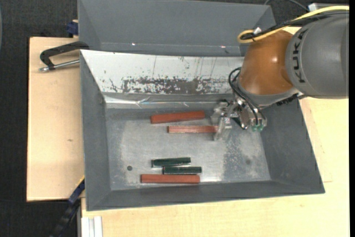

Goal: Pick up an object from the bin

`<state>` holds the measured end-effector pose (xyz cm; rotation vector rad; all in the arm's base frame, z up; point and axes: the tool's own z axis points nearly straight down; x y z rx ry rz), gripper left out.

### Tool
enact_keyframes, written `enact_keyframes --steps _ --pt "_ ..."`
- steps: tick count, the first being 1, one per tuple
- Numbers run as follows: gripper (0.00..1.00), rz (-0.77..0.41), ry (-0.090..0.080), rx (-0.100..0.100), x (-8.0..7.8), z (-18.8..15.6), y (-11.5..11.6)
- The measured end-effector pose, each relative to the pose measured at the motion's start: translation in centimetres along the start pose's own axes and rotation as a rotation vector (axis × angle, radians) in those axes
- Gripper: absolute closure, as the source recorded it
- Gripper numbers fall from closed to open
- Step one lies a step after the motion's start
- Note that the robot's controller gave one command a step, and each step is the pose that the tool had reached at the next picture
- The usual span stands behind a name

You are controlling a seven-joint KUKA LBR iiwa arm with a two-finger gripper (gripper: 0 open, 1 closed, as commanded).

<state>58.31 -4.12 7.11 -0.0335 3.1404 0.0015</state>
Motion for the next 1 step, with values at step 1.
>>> enact_keyframes --steps 1 --pt "1.0 -0.052 -0.01 0.002 1.61 -17.56 -1.5"
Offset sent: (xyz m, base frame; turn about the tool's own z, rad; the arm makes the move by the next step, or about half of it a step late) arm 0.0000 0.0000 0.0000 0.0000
